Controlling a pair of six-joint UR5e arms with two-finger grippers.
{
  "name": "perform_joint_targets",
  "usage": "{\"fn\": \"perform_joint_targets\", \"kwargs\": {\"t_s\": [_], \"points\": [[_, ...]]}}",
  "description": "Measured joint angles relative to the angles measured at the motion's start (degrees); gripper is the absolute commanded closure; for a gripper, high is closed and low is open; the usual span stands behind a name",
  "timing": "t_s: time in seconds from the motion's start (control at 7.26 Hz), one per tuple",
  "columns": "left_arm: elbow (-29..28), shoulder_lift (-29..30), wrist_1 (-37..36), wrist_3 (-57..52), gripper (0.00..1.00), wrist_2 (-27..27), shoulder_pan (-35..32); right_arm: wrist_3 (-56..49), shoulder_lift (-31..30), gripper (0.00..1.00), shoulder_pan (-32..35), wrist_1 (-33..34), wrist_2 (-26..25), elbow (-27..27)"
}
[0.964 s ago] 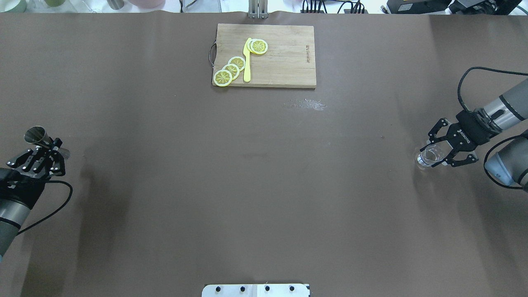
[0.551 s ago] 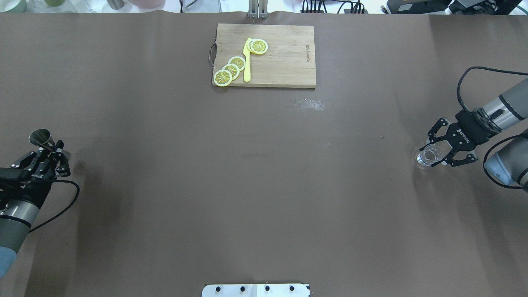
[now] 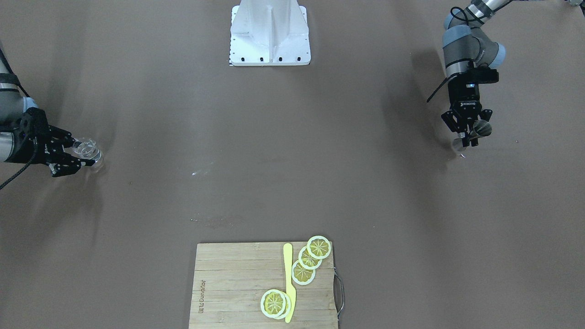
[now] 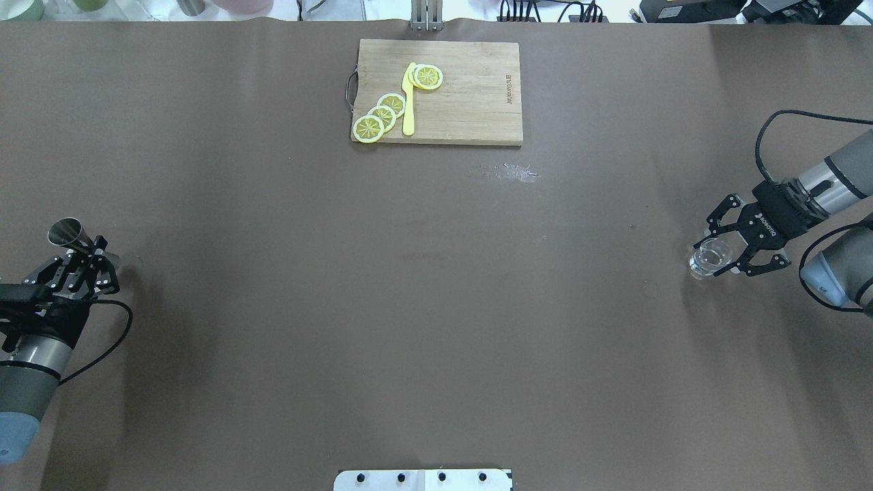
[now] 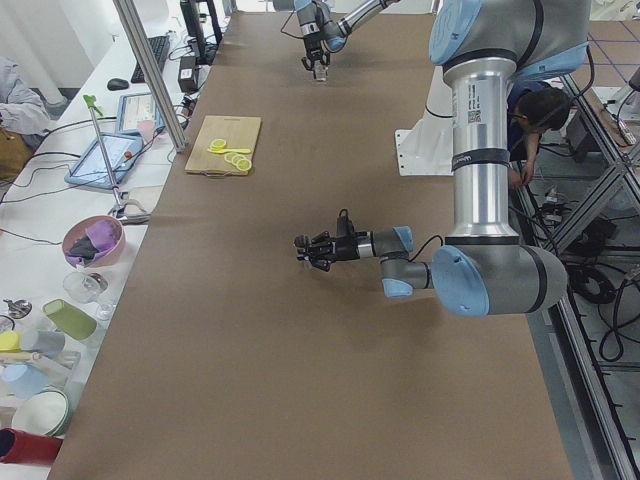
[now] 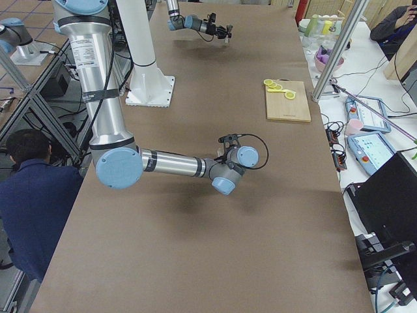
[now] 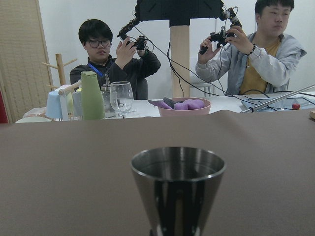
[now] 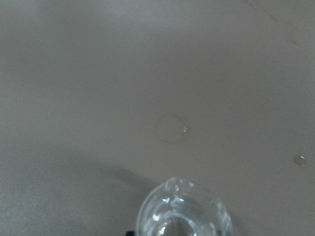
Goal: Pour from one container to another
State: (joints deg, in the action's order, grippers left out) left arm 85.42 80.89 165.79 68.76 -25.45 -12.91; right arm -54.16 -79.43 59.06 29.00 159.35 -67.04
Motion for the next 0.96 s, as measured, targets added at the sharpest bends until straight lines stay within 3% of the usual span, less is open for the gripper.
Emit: {"fn": "perform_joint_targets", "kwargs": {"t_s": [0.28,0.69,0.96], "points": [[-0.3,0.3,-1.5,0.7,1.00,1.2,0.7,0.3,0.1,0.01,0.0,0.0,0.1,0.0],[-0.6,0.7,-2.0,0.9,1.00,2.0,1.0,0.7,0.4,0.00,0.0,0.0,0.1,0.1],[-1.1,1.1,-1.9,1.4,0.87,2.1,1.5,0.9,0.9,0.00,0.0,0.0,0.4,0.0]]}}
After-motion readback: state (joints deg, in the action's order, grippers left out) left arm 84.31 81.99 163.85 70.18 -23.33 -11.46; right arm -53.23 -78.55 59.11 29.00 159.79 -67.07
